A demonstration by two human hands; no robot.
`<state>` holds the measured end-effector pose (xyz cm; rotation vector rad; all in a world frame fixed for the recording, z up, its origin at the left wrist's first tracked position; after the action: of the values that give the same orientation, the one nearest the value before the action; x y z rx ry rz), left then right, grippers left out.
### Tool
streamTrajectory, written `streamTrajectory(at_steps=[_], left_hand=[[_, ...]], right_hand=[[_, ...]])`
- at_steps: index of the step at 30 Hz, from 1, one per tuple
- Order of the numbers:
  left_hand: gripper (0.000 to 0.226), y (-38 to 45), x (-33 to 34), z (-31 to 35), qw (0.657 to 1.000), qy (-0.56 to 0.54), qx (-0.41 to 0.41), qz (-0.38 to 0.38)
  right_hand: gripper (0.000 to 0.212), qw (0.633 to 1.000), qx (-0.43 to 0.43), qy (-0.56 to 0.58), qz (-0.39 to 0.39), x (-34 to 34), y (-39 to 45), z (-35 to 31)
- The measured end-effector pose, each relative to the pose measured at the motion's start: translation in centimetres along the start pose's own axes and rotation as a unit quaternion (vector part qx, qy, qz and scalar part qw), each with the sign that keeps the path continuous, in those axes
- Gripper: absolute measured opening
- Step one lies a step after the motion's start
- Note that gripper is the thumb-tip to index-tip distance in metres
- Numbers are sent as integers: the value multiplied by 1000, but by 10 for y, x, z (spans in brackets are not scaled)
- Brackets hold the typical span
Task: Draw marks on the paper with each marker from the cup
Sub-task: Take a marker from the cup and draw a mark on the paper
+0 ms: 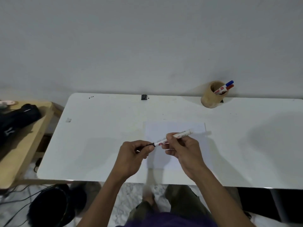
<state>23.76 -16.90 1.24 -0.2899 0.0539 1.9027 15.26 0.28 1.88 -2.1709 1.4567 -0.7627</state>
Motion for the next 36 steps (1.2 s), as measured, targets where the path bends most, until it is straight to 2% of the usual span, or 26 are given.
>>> streamTrajectory(at_steps=[3, 5, 7, 10, 15, 20, 25, 30, 33, 36], left_hand=[[12, 3, -7, -6, 999, -26, -30, -10], [17, 9, -18, -13, 997, -44, -57, 5], [12, 17, -30, -20, 996, -36, -76, 20], [2, 35, -45, -28, 994, 42, -80, 59], [12, 85, -57, -36, 969, 200, -61, 132], [8, 129, -57, -53, 949, 296, -22, 104], [11, 153, -57, -69, 933, 354, -25, 54], [14, 159, -55, -71, 929, 367, -31, 33], [34, 155, -56, -67, 929, 364, -52, 46], [52, 127, -58, -56, 919, 363, -49, 144]], right_hand=[[30, 1000, -6, -16, -7, 4, 9, 1], [21, 1000, -10, 10, -7, 2, 19, -5], [8, 999, -17, 30, 15, -6, 32, -14], [10, 999, -33, 11, 38, -14, 49, -26], [7, 998, -22, 12, 51, -9, 69, -25], [9, 998, -8, 7, 60, -8, 79, -17], [10, 997, -3, -11, 78, -11, 87, -15], [12, 996, -5, -23, 88, -11, 94, -15], [14, 996, -9, -15, 88, -11, 95, -14], [19, 996, -21, 4, 92, -10, 97, -14]])
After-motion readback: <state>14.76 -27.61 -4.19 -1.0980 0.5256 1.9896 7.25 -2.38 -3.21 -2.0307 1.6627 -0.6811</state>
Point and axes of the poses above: each hand's wrist, its own y-axis towards the middle knuckle, its own x-axis out of the palm, z = x × y, the point moved 4 cm from there along y, towards the middle knuckle, and after that the axes turned 12 degrees about x, right-handed, at the moved point
